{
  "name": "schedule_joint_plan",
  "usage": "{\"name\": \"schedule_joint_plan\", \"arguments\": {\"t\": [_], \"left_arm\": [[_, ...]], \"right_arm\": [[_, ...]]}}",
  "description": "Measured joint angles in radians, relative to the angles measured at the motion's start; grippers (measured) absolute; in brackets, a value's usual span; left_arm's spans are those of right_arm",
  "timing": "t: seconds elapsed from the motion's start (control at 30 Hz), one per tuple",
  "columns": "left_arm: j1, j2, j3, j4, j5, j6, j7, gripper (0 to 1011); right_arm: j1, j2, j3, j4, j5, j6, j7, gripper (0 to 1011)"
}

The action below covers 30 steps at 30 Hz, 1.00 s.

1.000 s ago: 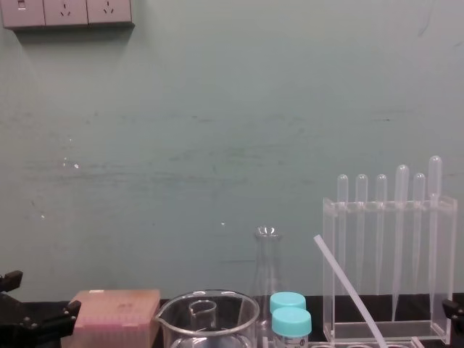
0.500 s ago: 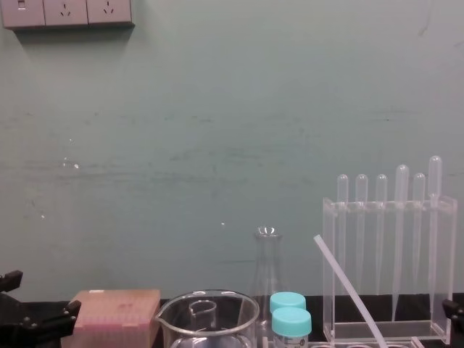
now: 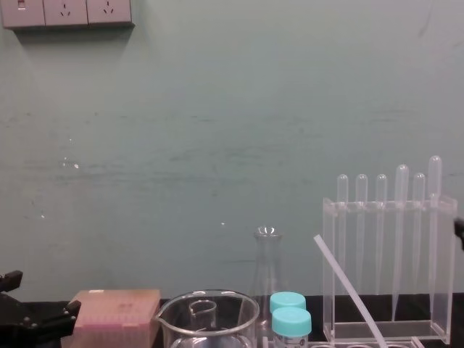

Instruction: Pick up the stirring rod with one hand, then place it down.

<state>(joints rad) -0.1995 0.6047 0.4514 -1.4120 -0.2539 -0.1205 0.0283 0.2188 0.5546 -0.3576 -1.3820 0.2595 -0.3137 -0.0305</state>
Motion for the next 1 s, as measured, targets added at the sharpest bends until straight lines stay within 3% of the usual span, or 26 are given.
{"name": "schedule_joint_plan", "arguments": {"t": [0.17,0.2,0.23,0.43,0.67,0.7,0.8,1.0], "left_arm": [[0.0,0.0,0.0,0.0,0.0,0.0,0.0,1000],[0.0,0.0,0.0,0.0,0.0,0.0,0.0,1000],[0.0,0.0,0.0,0.0,0.0,0.0,0.0,1000],[0.0,0.0,0.0,0.0,0.0,0.0,0.0,1000],[0.0,0.0,0.0,0.0,0.0,0.0,0.0,1000],[0.0,0.0,0.0,0.0,0.0,0.0,0.0,1000],[0.0,0.0,0.0,0.0,0.0,0.0,0.0,1000],[0.0,0.0,0.0,0.0,0.0,0.0,0.0,1000]], "right_arm": [[0.045,-0.017,-0.009,0.018,0.034,-0.05,0.095,1003],[0.062,-0.021,-0.017,0.023,0.057,-0.057,0.146,1003],[0.076,-0.025,-0.026,0.027,0.085,-0.058,0.201,1003],[0.114,-0.039,-0.062,0.04,0.167,-0.036,0.373,1003],[0.147,-0.059,-0.106,0.064,0.256,0.046,0.568,1003],[0.147,-0.059,-0.106,0.064,0.256,0.046,0.568,1003],[0.16,-0.071,-0.114,0.083,0.298,0.112,0.63,1003],[0.177,-0.087,-0.113,0.108,0.327,0.19,0.66,1003]]}}
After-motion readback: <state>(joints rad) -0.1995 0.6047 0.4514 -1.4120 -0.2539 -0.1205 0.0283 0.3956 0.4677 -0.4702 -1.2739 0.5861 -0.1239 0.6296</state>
